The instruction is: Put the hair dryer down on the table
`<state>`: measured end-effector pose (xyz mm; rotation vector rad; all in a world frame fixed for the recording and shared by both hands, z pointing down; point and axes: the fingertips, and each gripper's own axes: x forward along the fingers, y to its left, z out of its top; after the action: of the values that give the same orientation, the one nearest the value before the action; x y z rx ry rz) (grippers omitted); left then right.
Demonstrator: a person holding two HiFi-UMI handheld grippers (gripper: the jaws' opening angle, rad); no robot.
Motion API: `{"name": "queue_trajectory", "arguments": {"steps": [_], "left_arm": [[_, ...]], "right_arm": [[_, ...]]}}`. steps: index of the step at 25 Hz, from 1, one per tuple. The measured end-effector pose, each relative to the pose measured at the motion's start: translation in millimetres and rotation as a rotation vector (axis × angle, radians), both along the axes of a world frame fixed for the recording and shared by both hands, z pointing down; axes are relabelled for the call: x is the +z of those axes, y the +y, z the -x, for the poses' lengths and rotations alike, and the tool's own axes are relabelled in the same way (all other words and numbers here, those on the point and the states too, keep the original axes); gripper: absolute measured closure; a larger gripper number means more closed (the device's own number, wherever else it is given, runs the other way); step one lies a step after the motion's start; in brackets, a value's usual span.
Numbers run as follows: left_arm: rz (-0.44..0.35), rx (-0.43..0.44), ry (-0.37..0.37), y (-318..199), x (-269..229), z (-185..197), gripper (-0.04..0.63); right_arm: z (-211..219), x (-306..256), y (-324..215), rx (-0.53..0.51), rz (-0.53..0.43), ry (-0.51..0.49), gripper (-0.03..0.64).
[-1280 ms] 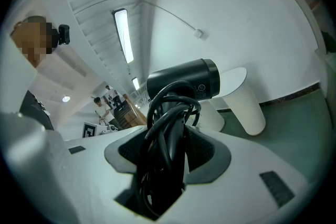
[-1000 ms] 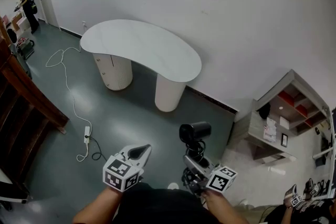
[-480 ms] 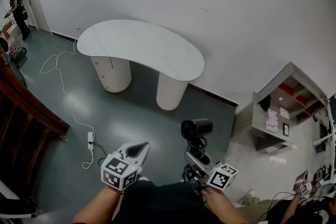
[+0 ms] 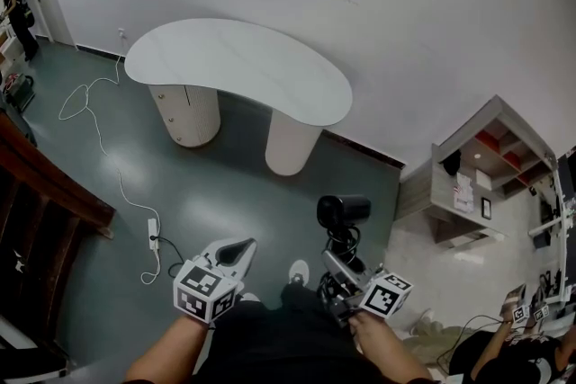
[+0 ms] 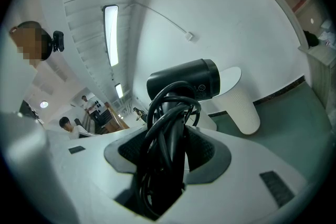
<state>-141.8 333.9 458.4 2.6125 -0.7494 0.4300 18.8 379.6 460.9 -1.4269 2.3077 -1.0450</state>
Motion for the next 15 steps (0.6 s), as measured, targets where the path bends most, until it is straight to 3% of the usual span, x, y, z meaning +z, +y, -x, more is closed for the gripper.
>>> {"name": "queue_trajectory", "arguments": {"steps": [10,15], "left_arm": [[0.029,-0.029,-0.010,-34.9,10.7,-0.7,0.584],[-0.011,-0.042,-0.049,-73.7,4.2,-6.3,0.584]], "right_arm": [[-8.1,12.1,-46.2,-0.003,0.023,-0.014,0.420],[-23.0,12.6,-94.3,0.002,0.018,-0.050,0.420]]}}
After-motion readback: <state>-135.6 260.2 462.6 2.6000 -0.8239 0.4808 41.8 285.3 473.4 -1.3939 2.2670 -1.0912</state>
